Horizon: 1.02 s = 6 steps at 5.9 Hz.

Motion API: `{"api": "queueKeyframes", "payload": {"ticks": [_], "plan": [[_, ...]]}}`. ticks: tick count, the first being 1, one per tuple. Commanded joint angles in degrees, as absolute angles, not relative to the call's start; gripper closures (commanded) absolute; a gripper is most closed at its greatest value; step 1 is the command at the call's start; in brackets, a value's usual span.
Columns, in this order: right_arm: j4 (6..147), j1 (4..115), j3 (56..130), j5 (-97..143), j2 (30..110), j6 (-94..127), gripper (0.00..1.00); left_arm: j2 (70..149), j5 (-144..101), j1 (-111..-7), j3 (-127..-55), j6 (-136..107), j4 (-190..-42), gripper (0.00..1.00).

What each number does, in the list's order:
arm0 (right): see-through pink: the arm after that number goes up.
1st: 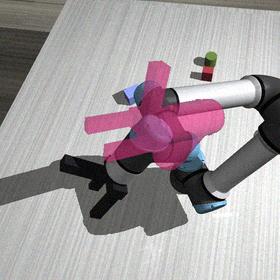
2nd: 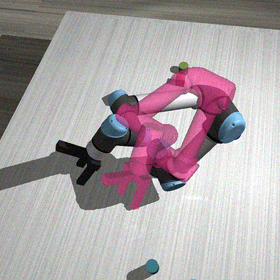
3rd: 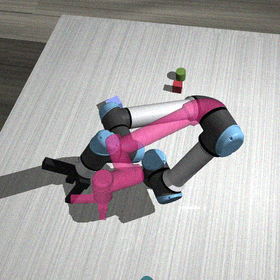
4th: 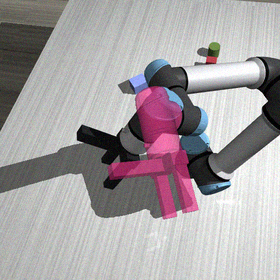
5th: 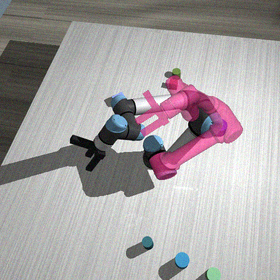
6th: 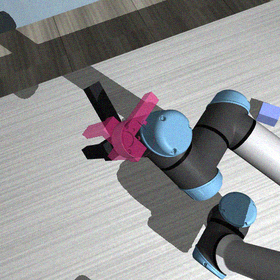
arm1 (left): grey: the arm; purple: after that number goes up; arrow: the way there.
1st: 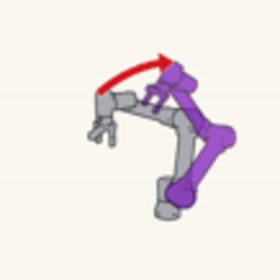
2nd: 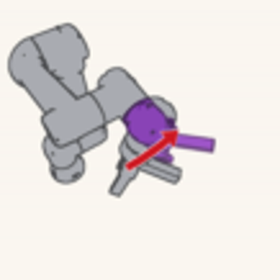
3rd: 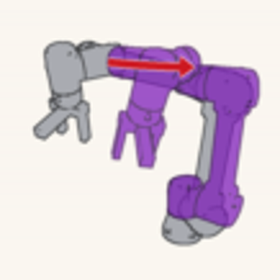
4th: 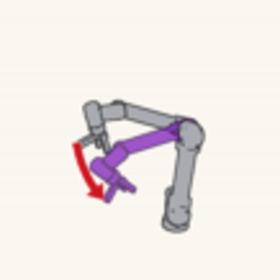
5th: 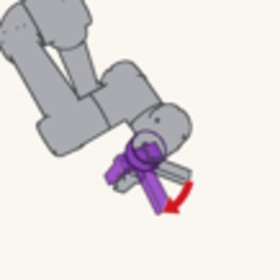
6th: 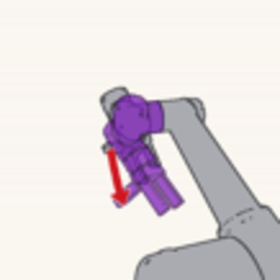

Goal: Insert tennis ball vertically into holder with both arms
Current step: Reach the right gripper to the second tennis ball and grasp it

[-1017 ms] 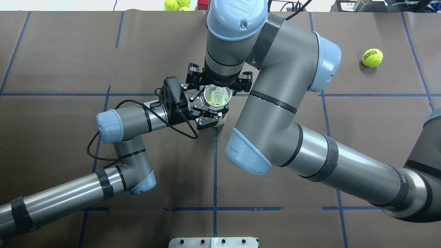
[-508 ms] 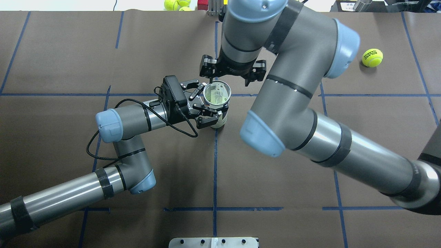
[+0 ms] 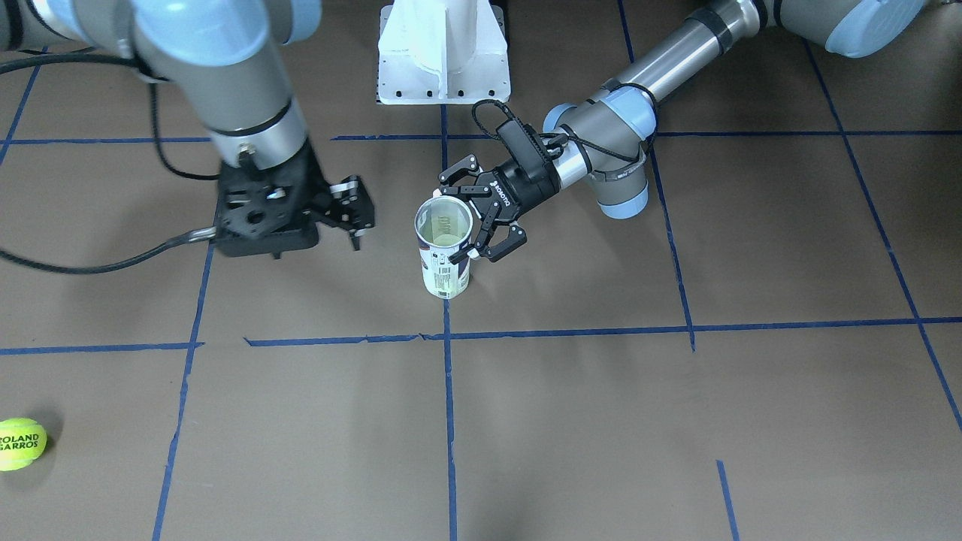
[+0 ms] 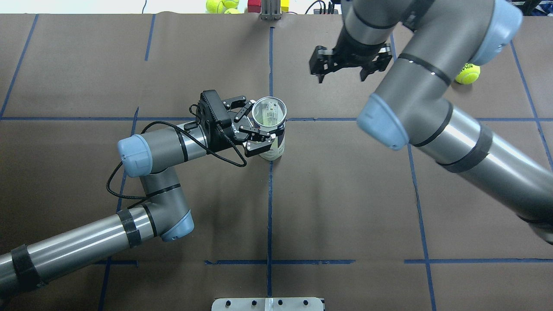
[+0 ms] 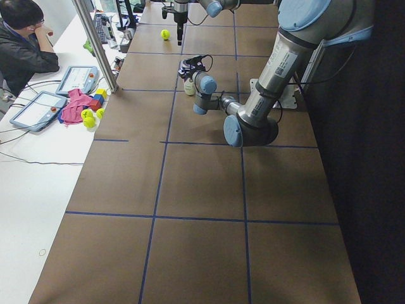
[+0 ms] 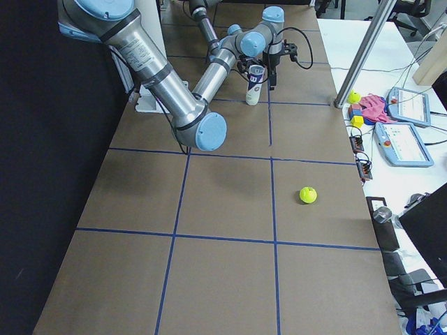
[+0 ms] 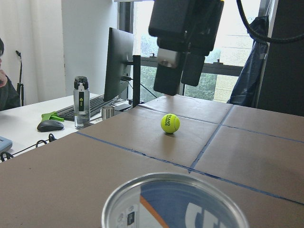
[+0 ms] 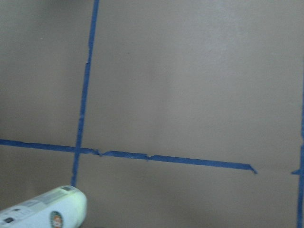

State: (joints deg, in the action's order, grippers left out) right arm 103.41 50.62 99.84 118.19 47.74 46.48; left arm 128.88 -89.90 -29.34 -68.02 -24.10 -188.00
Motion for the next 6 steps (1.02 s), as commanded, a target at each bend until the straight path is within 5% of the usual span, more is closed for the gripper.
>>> {"api": "queueKeyframes", "payload": {"ticks": [1,4,6], "plan": [[96.65,57.44,99.67,120.31,57.42,33.46,0.01,128.5,-89.56,-29.36,-68.03,-24.17,-188.0,0.16],[88.72,64.41,92.76,122.52,64.77,16.65,0.01,128.14,-89.56,-29.27,-68.03,-24.08,-188.17,0.16],[72.23,66.61,79.34,122.52,65.39,13.12,0.01,127.88,-89.56,-29.18,-68.03,-24.08,-188.17,0.16]]}}
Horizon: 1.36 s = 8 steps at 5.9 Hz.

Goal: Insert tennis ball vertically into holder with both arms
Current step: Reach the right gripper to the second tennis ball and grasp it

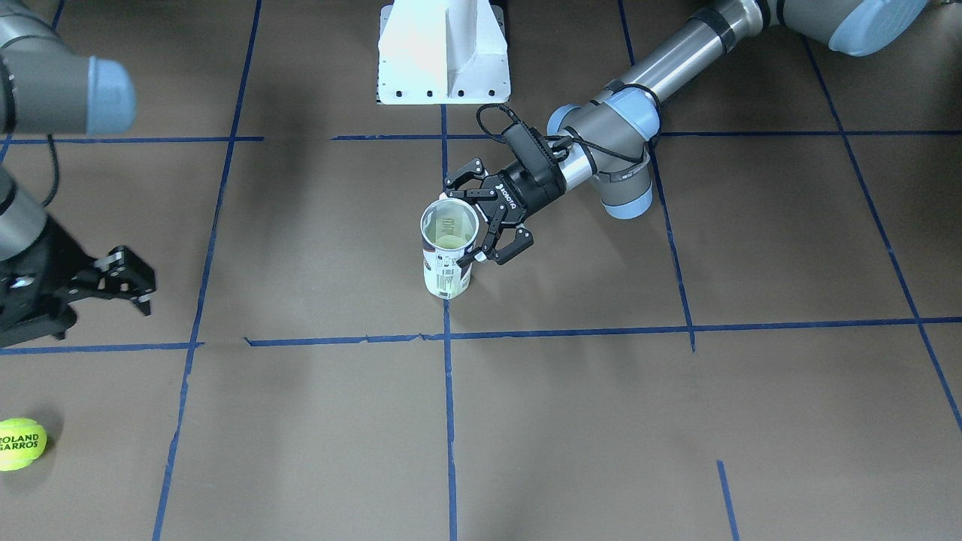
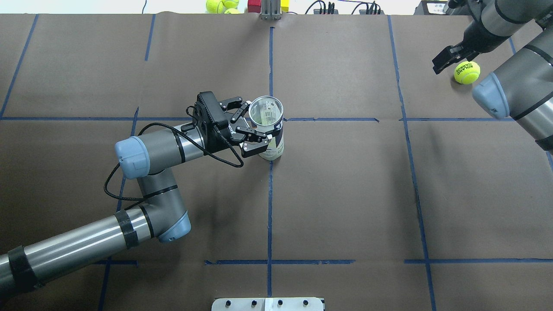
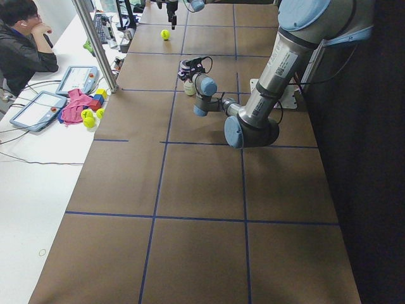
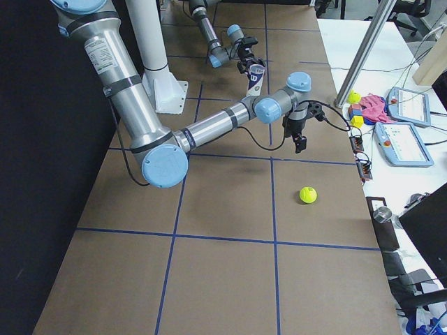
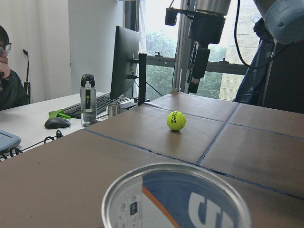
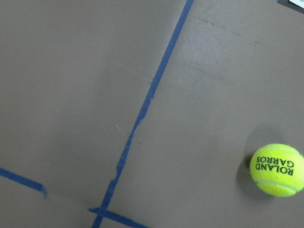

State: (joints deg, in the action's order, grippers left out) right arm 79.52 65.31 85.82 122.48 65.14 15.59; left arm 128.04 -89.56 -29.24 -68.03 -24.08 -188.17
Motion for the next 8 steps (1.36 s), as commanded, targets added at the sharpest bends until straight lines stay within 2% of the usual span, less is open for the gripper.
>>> {"api": "queueKeyframes", "payload": {"ticks": [1,2,4,8], "plan": [[71.55,68.36,75.28,122.43,65.3,6.14,0.01,127.79,-89.56,-29.18,-68.11,-24.08,-188.17,0.16],[71.02,69.51,71.67,122.34,64.78,1.54,0.01,127.79,-89.56,-29.18,-68.12,-24.08,-188.26,0.16],[60.0,68.47,61.4,120.07,63.03,1.23,0.01,127.71,-89.56,-29.18,-68.12,-24.08,-188.35,0.16],[59.94,66.1,58.63,117.16,60.82,1.67,0.01,127.79,-89.56,-28.92,-68.12,-24.08,-188.44,0.16]]}}
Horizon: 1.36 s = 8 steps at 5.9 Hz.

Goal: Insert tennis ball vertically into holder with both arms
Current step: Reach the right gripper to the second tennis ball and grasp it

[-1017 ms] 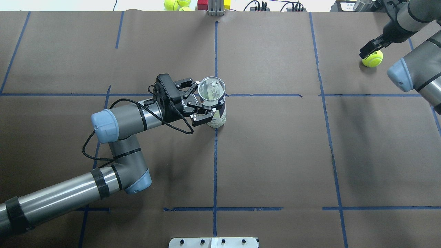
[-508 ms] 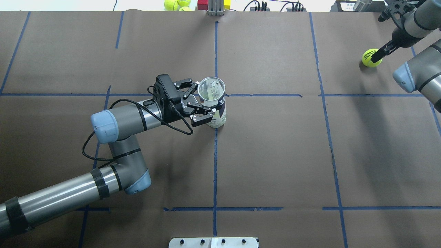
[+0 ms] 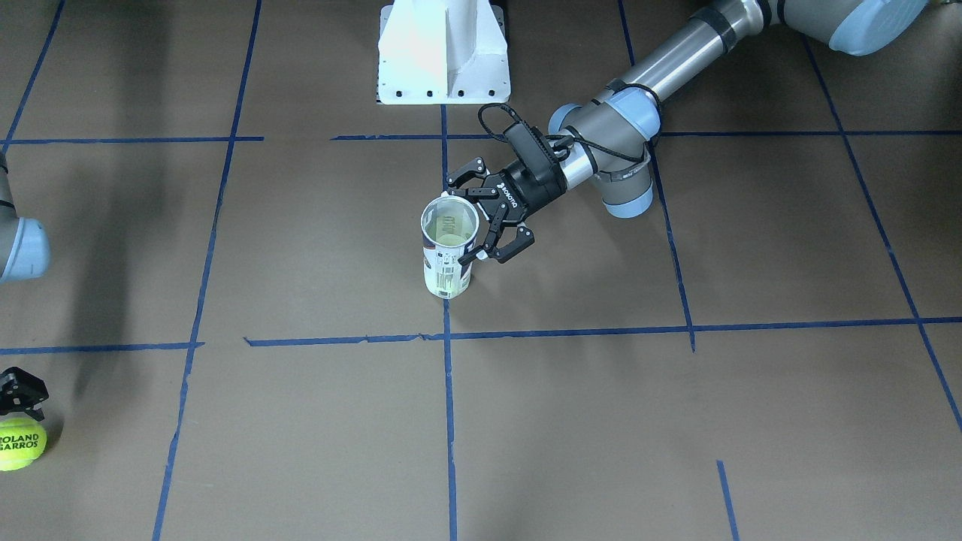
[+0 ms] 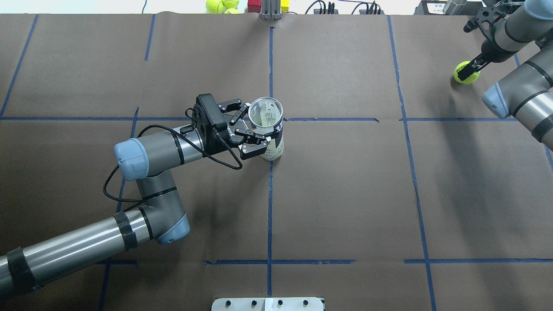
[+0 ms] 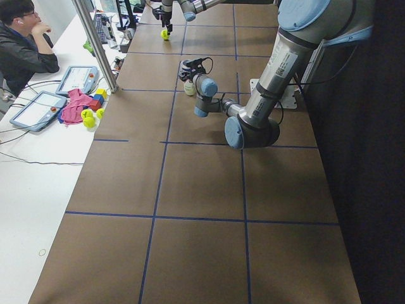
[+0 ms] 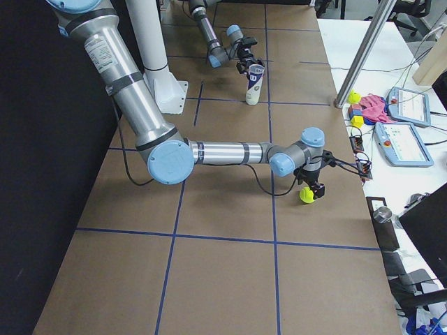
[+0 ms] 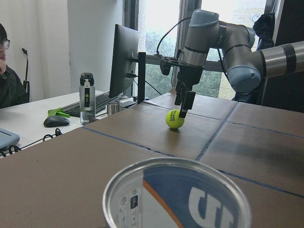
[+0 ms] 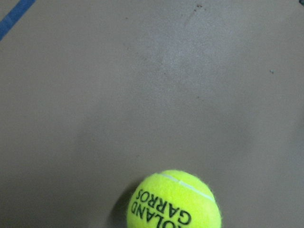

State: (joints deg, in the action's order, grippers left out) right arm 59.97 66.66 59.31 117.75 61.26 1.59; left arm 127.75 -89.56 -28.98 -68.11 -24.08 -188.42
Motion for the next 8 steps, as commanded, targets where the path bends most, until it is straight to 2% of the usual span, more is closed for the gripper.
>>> {"api": "queueKeyframes", "payload": {"ticks": [1,2,3,4,6,8], "plan": [[59.94,65.57,58.28,113.94,60.73,1.67,0.03,127.79,-89.47,-28.92,-68.12,-24.08,-188.44,0.16],[59.94,65.39,58.1,113.47,60.73,1.67,0.09,127.79,-89.47,-28.83,-68.12,-24.08,-188.44,0.16],[59.85,65.04,57.92,112.94,60.82,1.67,0.65,127.71,-89.56,-28.83,-68.12,-24.08,-188.44,0.16],[59.68,64.69,57.92,111.9,60.73,1.76,0.97,127.79,-89.56,-28.83,-68.12,-24.08,-188.44,0.16],[59.76,65.21,60.18,113.37,59.51,4.72,1.0,127.79,-89.56,-28.83,-68.12,-24.08,-188.44,0.16],[62.12,66.97,67.55,122.39,59.68,14.09,1.0,127.79,-89.47,-28.83,-68.12,-24.08,-188.44,0.16]]}}
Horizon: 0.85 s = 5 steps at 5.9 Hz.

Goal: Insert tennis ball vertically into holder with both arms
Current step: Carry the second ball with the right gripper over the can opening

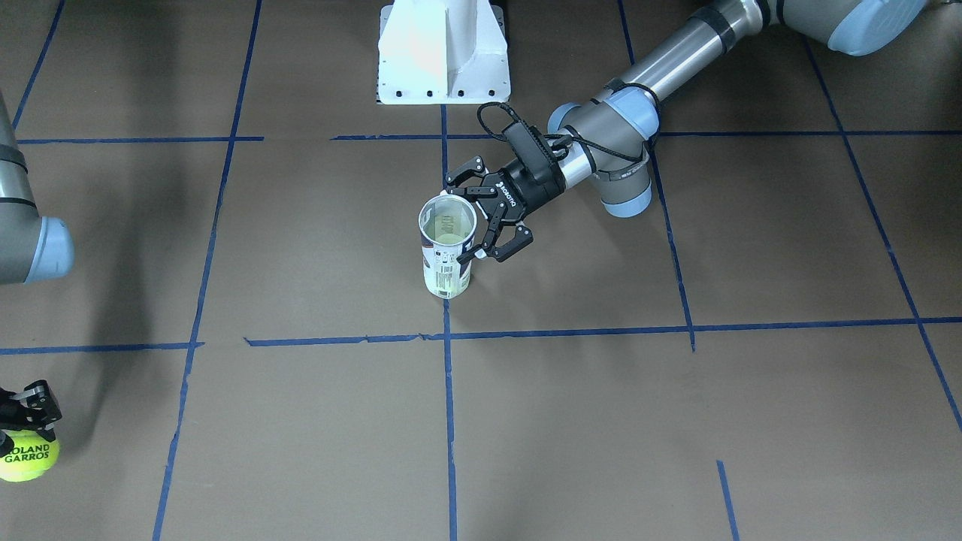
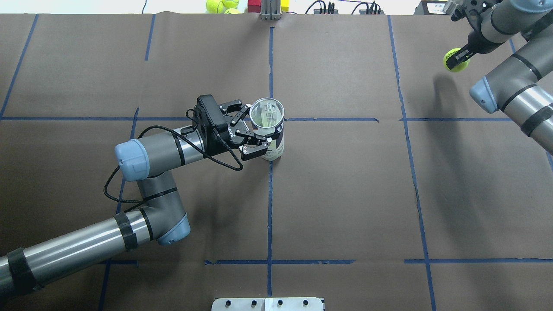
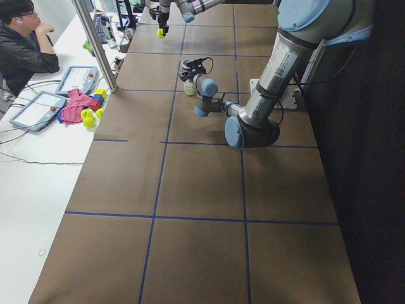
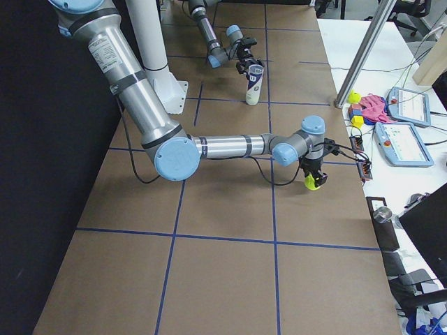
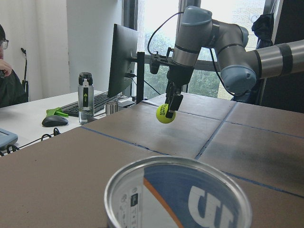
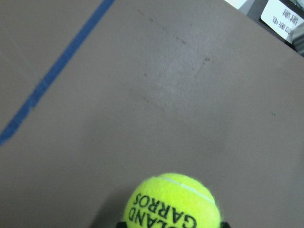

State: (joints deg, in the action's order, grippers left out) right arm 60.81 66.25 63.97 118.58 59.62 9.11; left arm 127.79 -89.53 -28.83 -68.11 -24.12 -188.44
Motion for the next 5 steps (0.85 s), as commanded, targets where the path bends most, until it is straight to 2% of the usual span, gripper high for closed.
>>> {"api": "queueKeyframes", "payload": {"ticks": [1,3,5], "plan": [[70.4,66.71,76.2,122.95,59.59,20.59,1.0,127.79,-89.47,-28.74,-68.12,-24.17,-188.44,0.16],[88.43,62.17,95.01,122.96,59.42,32.09,1.0,127.79,-89.47,-28.74,-68.12,-24.17,-188.44,0.16],[100.56,54.45,102.89,120.61,50.94,49.31,1.0,127.79,-89.47,-28.74,-68.12,-24.08,-188.35,0.16]]}}
